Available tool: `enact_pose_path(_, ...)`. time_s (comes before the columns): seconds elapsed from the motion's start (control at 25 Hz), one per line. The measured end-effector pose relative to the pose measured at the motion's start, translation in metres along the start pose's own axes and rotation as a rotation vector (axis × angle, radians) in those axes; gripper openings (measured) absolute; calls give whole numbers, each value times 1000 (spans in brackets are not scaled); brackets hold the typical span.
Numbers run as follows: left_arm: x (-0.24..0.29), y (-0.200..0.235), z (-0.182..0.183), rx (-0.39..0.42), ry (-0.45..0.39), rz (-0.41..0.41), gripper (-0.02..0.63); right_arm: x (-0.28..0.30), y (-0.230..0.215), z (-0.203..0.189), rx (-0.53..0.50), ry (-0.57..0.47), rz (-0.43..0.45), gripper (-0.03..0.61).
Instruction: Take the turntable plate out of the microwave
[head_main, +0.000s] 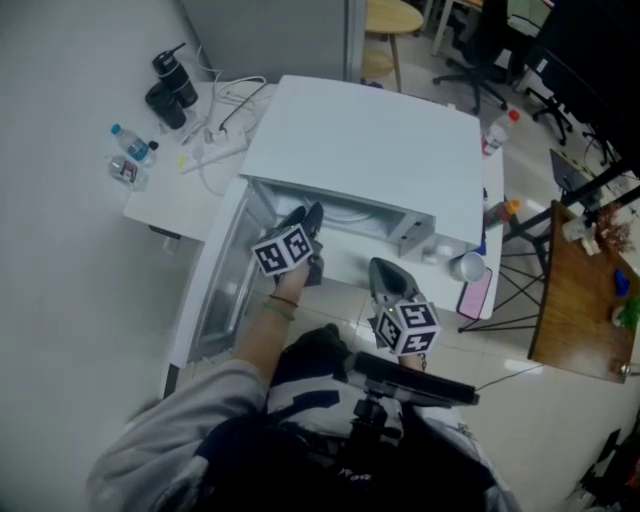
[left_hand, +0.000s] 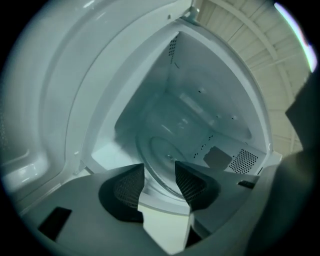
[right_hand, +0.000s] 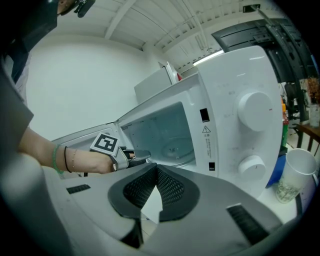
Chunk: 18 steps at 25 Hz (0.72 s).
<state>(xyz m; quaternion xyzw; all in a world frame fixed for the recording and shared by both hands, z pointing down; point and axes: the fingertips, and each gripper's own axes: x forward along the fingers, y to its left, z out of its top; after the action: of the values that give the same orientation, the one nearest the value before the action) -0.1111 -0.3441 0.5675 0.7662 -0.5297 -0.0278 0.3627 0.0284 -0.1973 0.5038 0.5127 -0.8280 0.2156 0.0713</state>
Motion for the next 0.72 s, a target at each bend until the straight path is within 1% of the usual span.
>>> enact_pose_path(0.16, 9, 1, 8, -33, -19, 8, 175, 0, -3, -4, 6, 11, -12, 8)
enact_pose_path(0.2, 10, 1, 11, -63, -32, 3, 175, -1, -5, -6, 7, 13, -17, 8)
enact_pose_path(0.32, 11, 2, 17, -235, -71, -35, 175, -2, -9, -7, 11, 12, -27, 8)
enact_pose_path(0.36, 10, 2, 18, -278, -77, -49, 173, -2, -10, -7, 11, 12, -30, 8)
enact_pose_path(0.4, 8, 1, 19, -299, -80, -68, 173, -2, -11, -6, 11, 13, -33, 9)
enact_pose_path(0.44, 6, -3, 19, -302, -83, -103, 166, -2, -12, -6, 12, 13, -35, 9)
enact_pose_path(0.48, 5, -12, 19, -300, -89, -157, 75, -2, -13, -7, 13, 13, -37, 9)
enact_pose_path(0.52, 4, -22, 20, -309, -98, -213, -2, -2, -14, -7, 15, 14, -38, 9)
enact_pose_path(0.56, 4, -31, 21, -336, -106, -249, -3, -2, -15, -8, 16, 14, -39, 9)
enact_pose_path(0.6, 5, -36, 22, -368, -114, -255, -2, -1, -16, -8, 17, 14, -40, 9)
enact_pose_path(0.64, 5, -37, 22, -382, -122, -235, -2, -1, -16, -8, 17, 15, -40, 8)
enact_pose_path(0.68, 4, -34, 22, -363, -126, -196, -2, -1, -16, -8, 14, 15, -40, 8)
enact_pose_path(0.72, 3, -28, 20, -312, -121, -145, -2, -1, -16, -7, 9, 16, -40, 8)
